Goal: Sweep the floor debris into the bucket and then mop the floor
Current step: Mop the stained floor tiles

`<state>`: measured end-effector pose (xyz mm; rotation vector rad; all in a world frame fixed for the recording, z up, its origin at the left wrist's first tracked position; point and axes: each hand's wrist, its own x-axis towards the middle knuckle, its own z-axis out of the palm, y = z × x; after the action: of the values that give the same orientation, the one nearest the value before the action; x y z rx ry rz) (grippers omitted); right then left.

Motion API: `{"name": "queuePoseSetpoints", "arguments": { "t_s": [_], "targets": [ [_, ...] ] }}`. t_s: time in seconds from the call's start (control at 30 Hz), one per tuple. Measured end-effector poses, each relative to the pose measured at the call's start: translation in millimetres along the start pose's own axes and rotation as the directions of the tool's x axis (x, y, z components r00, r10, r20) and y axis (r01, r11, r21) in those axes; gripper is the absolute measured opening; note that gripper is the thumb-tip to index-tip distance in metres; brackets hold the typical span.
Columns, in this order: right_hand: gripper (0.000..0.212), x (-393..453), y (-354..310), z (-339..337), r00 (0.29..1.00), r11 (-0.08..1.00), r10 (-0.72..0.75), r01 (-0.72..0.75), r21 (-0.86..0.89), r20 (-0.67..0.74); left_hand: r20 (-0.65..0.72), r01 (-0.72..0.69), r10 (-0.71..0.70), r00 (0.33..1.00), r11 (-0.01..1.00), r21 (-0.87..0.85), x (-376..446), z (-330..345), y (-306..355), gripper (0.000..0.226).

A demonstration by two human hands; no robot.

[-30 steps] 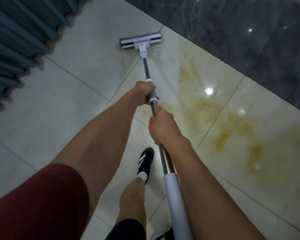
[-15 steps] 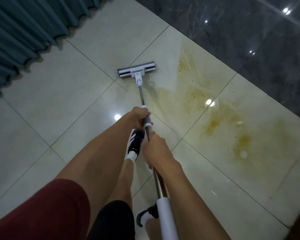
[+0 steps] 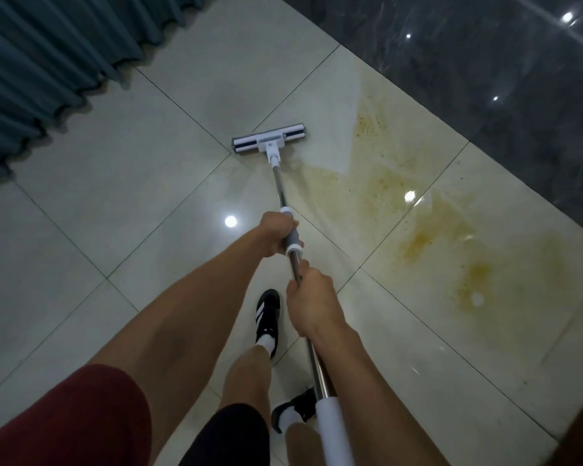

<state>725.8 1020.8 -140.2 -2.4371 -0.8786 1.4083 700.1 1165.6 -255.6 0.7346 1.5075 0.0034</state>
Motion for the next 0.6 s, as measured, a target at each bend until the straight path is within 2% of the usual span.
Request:
{"name": "queuePoseSetpoints", "arguments": {
  "t_s": [0.2, 0.4, 0.5, 0.6],
  "targets": [
    [0.032, 73.4, -74.0, 1.9, 1.000, 1.000, -0.010, 0.010, 0.011, 0.003, 0.009, -0.032, 0.032, 0.999, 0.999, -0.003, 52.0, -48.5, 75.3, 0.036],
    [0.030, 153.8, -153.3, -5.4, 0.999, 0.998, -0.053, 0.053, 0.038, -0.004, -0.001, -0.102, 0.102, 0.995, 0.995, 0.000, 106.7, -93.6, 155.1, 0.035],
    [0.028, 173.2, -168.5, -11.0, 0.999, 0.998, -0.046, 0.046, 0.030, -0.002, -0.003, -0.124, 0.124, 0.992, 0.992, -0.006, 117.1, -102.1, 172.3, 0.026],
    [0.028, 169.9, -165.0, -10.7, 0.998, 0.998, -0.065, 0.065, -0.008, 0.007, 0.005, -0.113, 0.113, 0.994, 0.993, 0.016, 118.3, -101.4, 168.3, 0.028]
  ]
}}
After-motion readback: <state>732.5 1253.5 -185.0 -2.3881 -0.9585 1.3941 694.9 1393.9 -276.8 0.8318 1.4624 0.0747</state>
